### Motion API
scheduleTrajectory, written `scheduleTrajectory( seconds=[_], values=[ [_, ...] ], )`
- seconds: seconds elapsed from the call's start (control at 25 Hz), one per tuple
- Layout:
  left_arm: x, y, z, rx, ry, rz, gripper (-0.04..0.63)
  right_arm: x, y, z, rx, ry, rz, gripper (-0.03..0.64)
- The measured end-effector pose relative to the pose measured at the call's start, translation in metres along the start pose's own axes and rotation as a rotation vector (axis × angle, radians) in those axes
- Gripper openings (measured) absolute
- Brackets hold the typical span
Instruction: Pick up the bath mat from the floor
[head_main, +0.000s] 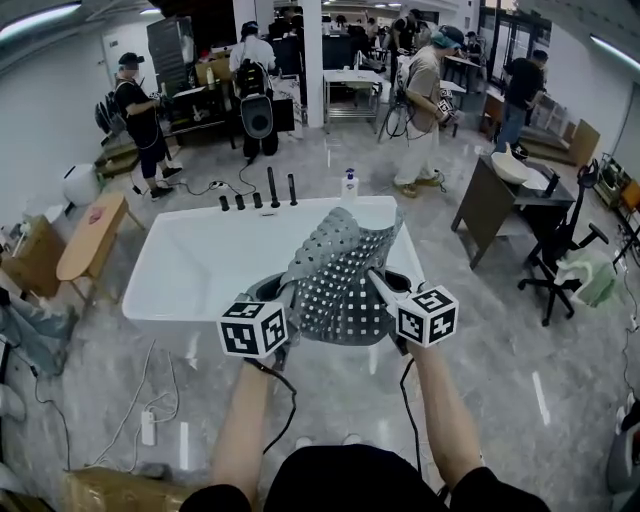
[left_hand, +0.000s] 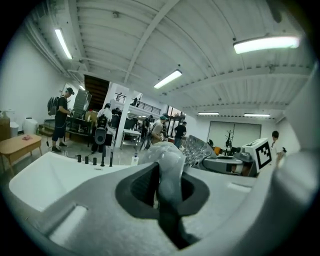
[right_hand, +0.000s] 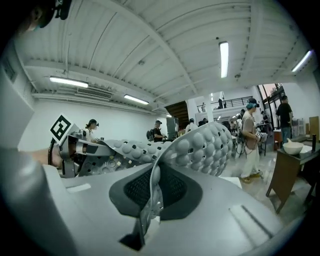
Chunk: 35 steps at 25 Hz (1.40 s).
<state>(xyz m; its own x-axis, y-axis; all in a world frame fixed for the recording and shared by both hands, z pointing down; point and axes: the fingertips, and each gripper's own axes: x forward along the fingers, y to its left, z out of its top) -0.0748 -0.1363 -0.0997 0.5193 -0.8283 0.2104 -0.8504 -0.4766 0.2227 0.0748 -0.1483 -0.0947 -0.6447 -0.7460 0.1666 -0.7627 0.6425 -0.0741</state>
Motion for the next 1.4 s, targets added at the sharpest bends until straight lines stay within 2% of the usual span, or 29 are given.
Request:
scheduleTrajectory(
  seconds=[0.16,0.32,0.48,0.72,1.4],
  values=[
    [-0.013,-0.014,0.041,0.026,-0.102,-0.012,0.018,-0.015,0.005,0.04,-0.078,-0.078,-0.014,0.018],
    [-0.028,-0.02,0.078,0.095,-0.181,0.004,0.018,-0.02,0.01,0.076,-0.162,-0.138,-0.027,0.018],
    [-0.034,-0.028,0.092,0.112,-0.228,0.005,0.018,-0.029,0.014,0.093,-0.21,-0.171,-0.042,0.018],
    [-0.034,-0.017,0.092,0.105,-0.235,0.007,0.018,-0.021,0.02,0.098,-0.256,-0.173,-0.039,0.018],
    [-0.008,-0.013,0.076,0.111,-0.194,0.011,0.018,-0.001,0.002,0.085,-0.229,-0.161,-0.02,0.018]
  ],
)
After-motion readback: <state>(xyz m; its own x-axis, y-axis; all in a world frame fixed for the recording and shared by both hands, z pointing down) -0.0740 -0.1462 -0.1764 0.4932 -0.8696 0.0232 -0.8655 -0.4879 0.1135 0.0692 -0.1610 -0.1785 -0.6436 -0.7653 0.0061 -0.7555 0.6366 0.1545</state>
